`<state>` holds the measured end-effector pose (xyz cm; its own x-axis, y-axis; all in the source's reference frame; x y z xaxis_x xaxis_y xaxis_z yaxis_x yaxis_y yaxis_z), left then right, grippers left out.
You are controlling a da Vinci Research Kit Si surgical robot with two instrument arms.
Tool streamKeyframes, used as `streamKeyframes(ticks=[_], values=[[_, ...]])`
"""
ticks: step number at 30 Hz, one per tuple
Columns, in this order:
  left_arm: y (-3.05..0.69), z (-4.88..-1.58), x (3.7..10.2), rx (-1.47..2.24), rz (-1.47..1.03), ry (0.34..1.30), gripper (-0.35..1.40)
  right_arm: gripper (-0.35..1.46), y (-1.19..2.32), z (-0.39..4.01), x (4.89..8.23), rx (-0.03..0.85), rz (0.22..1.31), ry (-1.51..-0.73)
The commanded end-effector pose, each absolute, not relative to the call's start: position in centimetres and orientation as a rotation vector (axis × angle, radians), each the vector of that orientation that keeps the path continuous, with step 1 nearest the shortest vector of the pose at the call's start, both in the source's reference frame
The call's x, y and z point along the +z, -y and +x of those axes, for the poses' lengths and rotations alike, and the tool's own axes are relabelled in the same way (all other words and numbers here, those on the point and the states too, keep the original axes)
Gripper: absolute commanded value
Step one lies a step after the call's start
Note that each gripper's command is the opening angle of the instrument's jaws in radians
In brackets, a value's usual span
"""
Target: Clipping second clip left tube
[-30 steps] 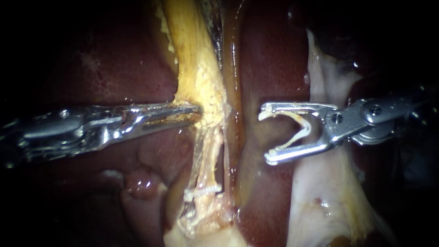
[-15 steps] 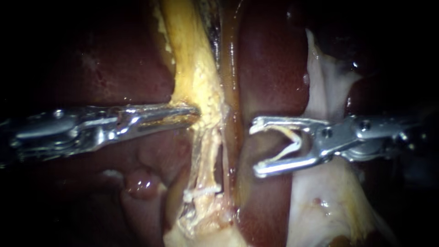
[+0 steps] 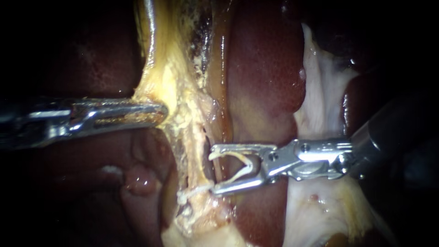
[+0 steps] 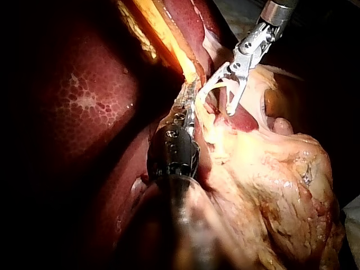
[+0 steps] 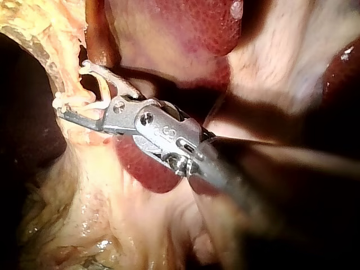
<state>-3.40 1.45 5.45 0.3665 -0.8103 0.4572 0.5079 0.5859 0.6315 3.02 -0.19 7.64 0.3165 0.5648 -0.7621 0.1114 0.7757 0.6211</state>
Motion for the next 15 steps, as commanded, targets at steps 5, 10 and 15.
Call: streamKeyframes(ticks=[5,10,15], values=[[-1.44,-3.40,5.44,-0.877,0.419,0.825,-0.35,0.58,0.24,3.13,7.75,0.324,0.664,-1.218],[-1.44,-3.39,5.46,-0.876,0.418,0.825,-0.35,0.58,0.28,3.24,7.77,0.301,0.698,-1.226],[-1.45,-3.37,5.53,-0.875,0.417,0.826,-0.35,0.56,0.29,3.29,7.65,0.287,0.764,-1.289]])
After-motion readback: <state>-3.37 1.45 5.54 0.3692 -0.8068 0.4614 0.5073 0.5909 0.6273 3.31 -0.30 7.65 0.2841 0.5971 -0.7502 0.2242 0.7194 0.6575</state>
